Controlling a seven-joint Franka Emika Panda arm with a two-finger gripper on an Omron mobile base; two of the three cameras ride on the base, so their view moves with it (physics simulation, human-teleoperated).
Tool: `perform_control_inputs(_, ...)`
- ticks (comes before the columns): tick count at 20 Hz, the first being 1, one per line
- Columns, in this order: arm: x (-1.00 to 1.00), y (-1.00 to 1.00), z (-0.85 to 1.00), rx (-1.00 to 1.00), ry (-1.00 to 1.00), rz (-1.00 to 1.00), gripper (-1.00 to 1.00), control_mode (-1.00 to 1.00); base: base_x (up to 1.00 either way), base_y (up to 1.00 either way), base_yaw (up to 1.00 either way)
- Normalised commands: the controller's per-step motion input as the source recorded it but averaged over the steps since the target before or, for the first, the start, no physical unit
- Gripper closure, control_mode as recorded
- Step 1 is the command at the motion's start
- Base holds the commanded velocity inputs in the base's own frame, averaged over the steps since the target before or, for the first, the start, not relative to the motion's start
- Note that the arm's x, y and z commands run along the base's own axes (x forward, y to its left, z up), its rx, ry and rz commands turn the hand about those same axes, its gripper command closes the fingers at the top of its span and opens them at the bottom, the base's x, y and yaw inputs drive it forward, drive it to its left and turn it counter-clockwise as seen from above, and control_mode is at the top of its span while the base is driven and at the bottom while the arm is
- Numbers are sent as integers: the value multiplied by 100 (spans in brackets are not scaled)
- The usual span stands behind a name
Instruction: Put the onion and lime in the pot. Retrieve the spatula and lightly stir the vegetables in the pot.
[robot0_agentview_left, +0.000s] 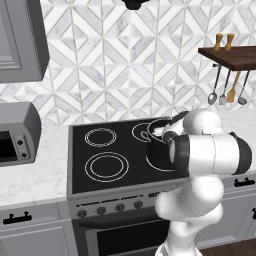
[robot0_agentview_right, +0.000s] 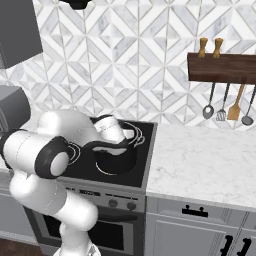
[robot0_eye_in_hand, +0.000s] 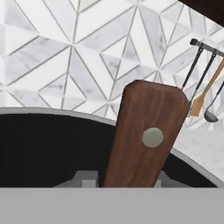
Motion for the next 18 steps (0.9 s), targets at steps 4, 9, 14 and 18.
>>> perform_control_inputs(4, 0, 25, -14, 25, 0, 0, 100, -100, 0, 0, 0)
perform_control_inputs(9, -16, 43, 1, 37, 4, -1, 100, -100, 0, 0, 0)
perform_control_inputs(14, -18, 20, 0, 38, 11, -6, 100, -100, 0, 0, 0)
perform_control_inputs(18, -10, 9, 0, 13, -1, -8, 100, -100, 0, 0, 0)
